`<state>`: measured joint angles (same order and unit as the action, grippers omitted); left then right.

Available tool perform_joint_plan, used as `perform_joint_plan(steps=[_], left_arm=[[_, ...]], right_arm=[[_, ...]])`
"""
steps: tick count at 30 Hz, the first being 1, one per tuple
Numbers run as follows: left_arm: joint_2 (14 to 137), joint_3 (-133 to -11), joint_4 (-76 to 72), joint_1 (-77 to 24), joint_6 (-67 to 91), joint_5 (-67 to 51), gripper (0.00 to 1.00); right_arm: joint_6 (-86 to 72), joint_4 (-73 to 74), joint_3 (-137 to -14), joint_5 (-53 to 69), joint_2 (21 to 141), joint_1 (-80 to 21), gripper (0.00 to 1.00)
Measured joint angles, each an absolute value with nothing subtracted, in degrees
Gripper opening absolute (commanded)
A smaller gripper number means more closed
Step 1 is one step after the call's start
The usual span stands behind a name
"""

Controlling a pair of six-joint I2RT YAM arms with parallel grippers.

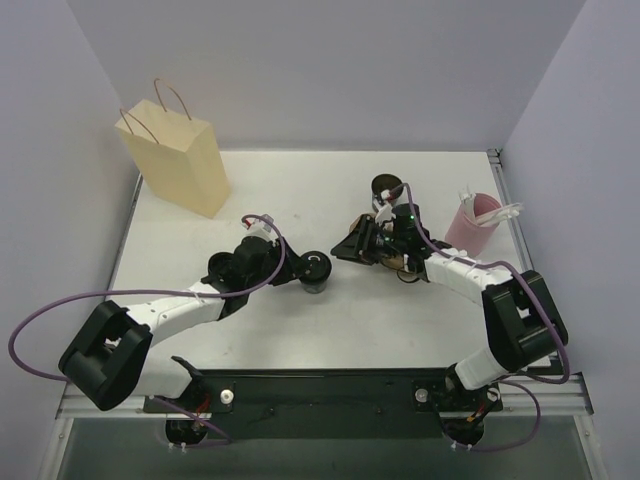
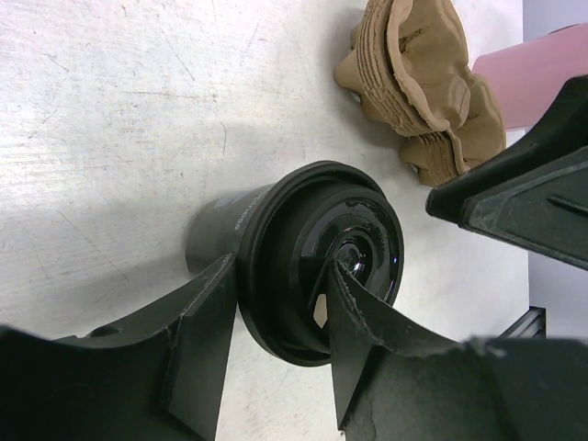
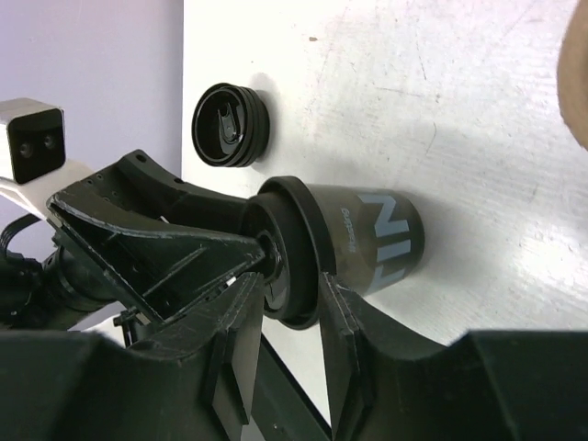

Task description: Pack the takeout coffee

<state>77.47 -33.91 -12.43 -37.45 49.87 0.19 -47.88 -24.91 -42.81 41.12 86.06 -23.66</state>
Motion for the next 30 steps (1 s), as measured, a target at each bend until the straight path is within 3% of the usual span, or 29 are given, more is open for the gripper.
perform_joint_plan(steps=[20,30], left_arm=[[77.9,-34.4,-12.1,-37.5,49.3,0.1,0.5],[78.1,-34.4,-12.4,-37.5,49.3,0.3,0.5]], right_arm=[[-48.0,-29.5,-43.7,41.5,94.0,-25.1,0.25],[-49.5,-32.3,-42.2,41.5,93.8,-24.7,0.29]])
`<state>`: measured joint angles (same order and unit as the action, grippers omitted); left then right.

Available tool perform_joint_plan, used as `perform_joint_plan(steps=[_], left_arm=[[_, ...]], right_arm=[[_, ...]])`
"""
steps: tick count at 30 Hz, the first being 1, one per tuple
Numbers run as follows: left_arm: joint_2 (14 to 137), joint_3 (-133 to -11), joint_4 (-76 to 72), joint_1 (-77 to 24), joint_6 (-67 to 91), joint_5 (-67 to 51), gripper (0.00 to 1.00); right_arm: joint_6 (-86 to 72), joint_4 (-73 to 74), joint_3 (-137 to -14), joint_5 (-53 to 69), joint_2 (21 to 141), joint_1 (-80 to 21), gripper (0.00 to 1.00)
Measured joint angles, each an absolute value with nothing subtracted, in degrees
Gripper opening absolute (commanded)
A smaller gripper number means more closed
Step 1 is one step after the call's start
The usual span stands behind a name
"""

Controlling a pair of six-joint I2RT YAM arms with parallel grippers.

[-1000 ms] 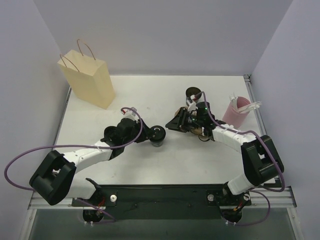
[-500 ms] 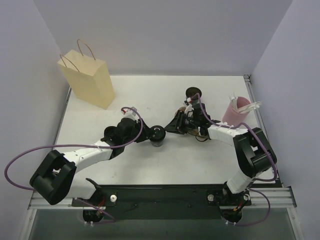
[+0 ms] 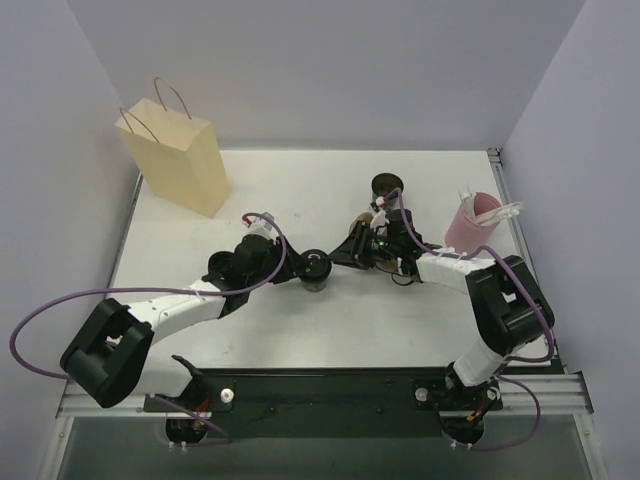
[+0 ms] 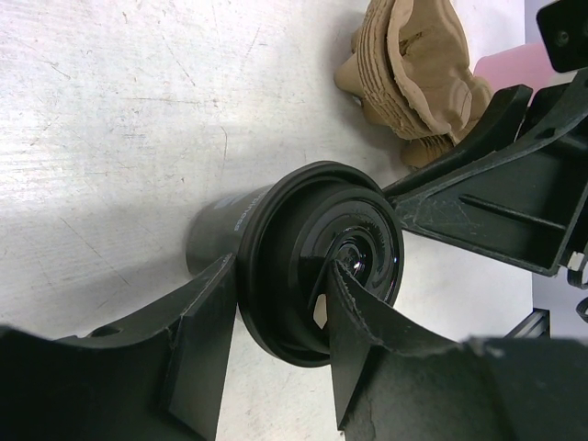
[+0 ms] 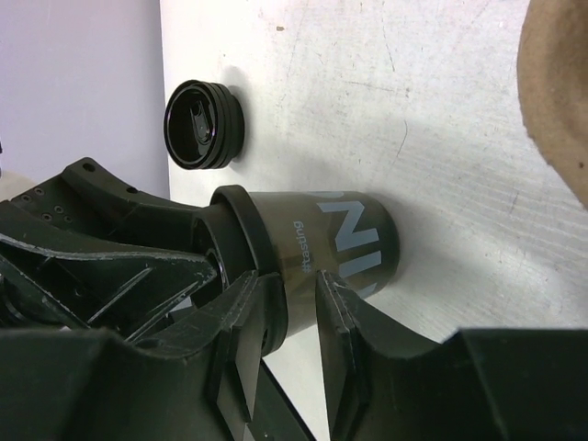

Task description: Pack the takeout coffee

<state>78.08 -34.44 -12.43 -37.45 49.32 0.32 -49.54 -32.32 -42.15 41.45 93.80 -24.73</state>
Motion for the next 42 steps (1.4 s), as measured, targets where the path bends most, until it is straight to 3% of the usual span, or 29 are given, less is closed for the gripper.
perform_joint_plan(steps=[29,42], left_arm=[[78.4,-34.0,-13.8,-37.5,49.4,0.3,0.5],[78.8,-33.8,-14.7,-37.6,49.5,0.4,0.5]], right_arm=[[-50.2,-28.2,-42.1,42.1,90.7,-24.0,0.28],[-54.1,-40.4,-37.5,42.6,93.1,-24.4,0.14]])
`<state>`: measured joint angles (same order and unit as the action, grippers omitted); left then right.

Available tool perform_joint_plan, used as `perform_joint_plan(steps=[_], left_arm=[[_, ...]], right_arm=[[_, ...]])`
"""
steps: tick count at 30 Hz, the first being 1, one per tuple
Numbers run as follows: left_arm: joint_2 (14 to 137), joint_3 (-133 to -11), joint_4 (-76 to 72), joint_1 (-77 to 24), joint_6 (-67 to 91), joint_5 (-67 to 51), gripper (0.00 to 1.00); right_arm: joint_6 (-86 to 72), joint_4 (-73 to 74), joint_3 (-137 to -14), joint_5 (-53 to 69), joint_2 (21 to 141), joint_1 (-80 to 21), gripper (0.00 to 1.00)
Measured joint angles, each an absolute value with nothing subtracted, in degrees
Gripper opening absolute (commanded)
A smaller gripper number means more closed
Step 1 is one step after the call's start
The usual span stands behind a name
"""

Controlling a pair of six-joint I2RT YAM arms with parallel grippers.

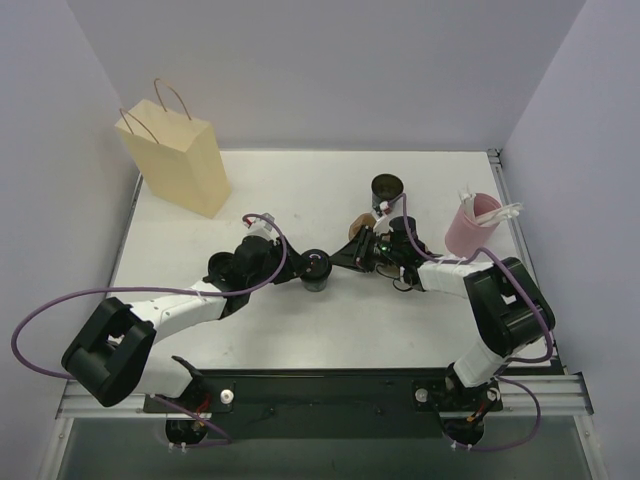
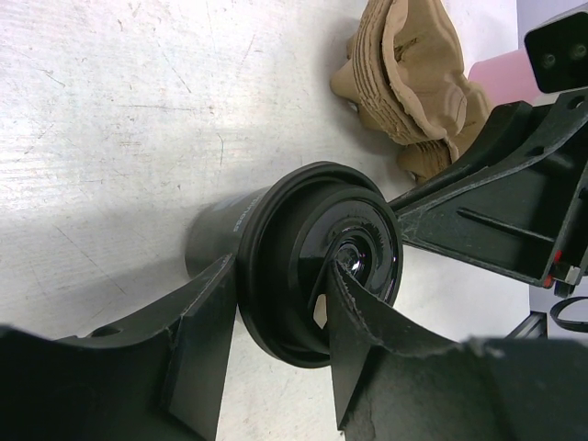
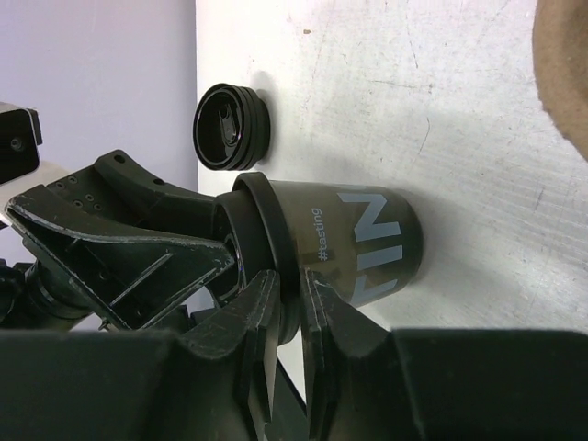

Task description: Pack the takeout coffee

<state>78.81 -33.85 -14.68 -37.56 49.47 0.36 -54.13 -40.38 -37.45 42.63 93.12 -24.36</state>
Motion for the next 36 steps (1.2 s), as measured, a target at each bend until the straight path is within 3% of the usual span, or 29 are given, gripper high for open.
perform_joint_plan(steps=[7,26,32,36], left_arm=[[78.8,-33.7,-14.7,-37.6,49.5,0.6,0.5],[79.5,-32.7,-16.6,-37.6,51.0,2.6,0.5],[79.7,-32.6,-17.3,-37.7,50.7,2.5,0.5],[80.8,-33.0,-18.7,-37.8,48.9,1.0,0.5]], right_arm=[[-55.4,-44.8,-34.5,38.9,92.2,-25.5,0.08],[-58.7,-57.1,-26.1,17.7,90.4,-33.3,0.08],[-58.9,-58.3,-23.9,14.3,87.6,-34.9,0.15],[-55.8,-45.4,-25.6,16.6,80.7,-35.2,0.22]])
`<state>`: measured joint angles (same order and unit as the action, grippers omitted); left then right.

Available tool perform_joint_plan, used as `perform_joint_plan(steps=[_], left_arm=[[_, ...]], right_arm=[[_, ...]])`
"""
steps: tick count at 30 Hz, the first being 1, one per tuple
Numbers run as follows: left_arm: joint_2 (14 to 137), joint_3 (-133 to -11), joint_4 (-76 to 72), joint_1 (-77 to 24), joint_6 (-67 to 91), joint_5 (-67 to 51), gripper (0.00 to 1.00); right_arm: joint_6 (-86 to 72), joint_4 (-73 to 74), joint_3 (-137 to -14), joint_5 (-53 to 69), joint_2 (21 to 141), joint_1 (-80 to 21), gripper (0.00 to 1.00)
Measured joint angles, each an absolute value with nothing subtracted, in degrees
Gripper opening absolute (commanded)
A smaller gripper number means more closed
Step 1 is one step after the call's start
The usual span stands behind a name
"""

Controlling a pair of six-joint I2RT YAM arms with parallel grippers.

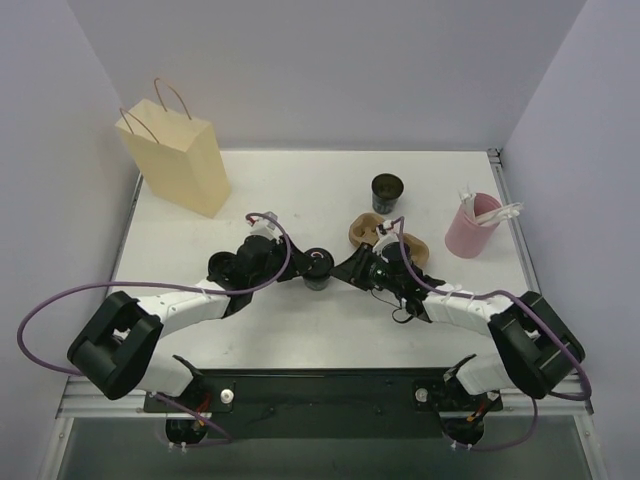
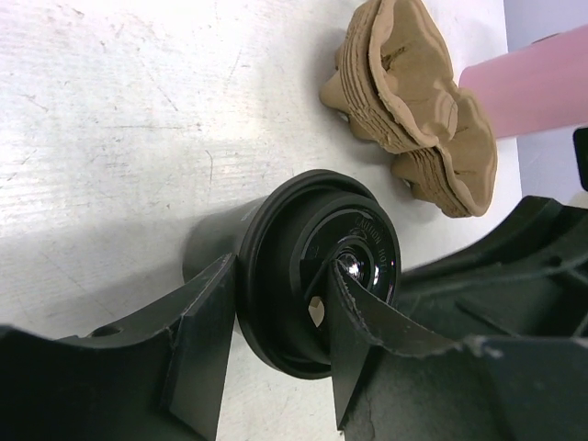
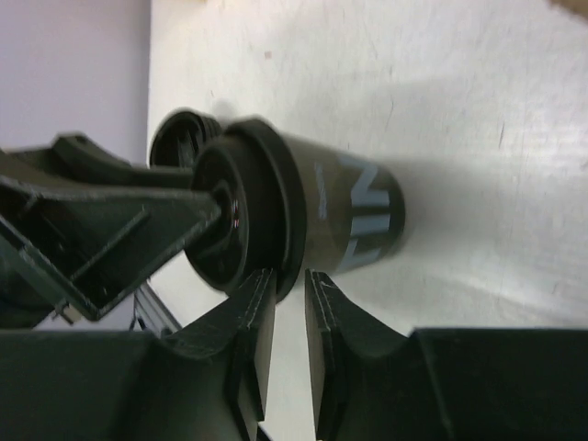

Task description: Pack the takeout coffee

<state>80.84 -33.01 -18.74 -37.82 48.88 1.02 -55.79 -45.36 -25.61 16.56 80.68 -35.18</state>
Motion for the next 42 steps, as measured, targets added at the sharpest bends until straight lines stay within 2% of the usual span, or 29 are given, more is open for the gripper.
perform_joint_plan(steps=[4,7,13,17,24,31,42], left_arm=[[82.3,-34.3,-19.1,-37.8,47.3,-0.4,0.5],[83.3,-35.4,-19.1,-37.8,45.8,-1.0,0.5],[85.1,-36.5,-20.5,-37.8,42.7,-3.6,0.5],[86.5,-37.5,-21.7,-37.8,40.8,-5.6,0.5],[89.7,-39.9,-22.7,-37.8,38.2,-9.2,0.5],[90.7,-40.0,-24.6,-37.8,37.2,-10.4,0.5],[91.6,-39.9,-26.3,-37.8,37.1,-11.0,0.5]], right_arm=[[-51.5,-31.3,-29.4,23.4,76.9,-33.9,0.25],[-48.3,-22.9,-33.3,27.5,75.4,-29.3,0.27],[-43.3,-15.5,-41.3,33.0,76.3,-20.5,0.33],[-39.9,-13.4,-46.5,37.5,80.8,-18.8,0.36],[-35.9,-10.3,-49.4,42.6,88.8,-18.7,0.35],[-35.2,-9.6,-50.8,44.1,91.1,-18.4,0.31],[-36.4,-10.4,-53.3,46.6,94.6,-17.2,0.33]])
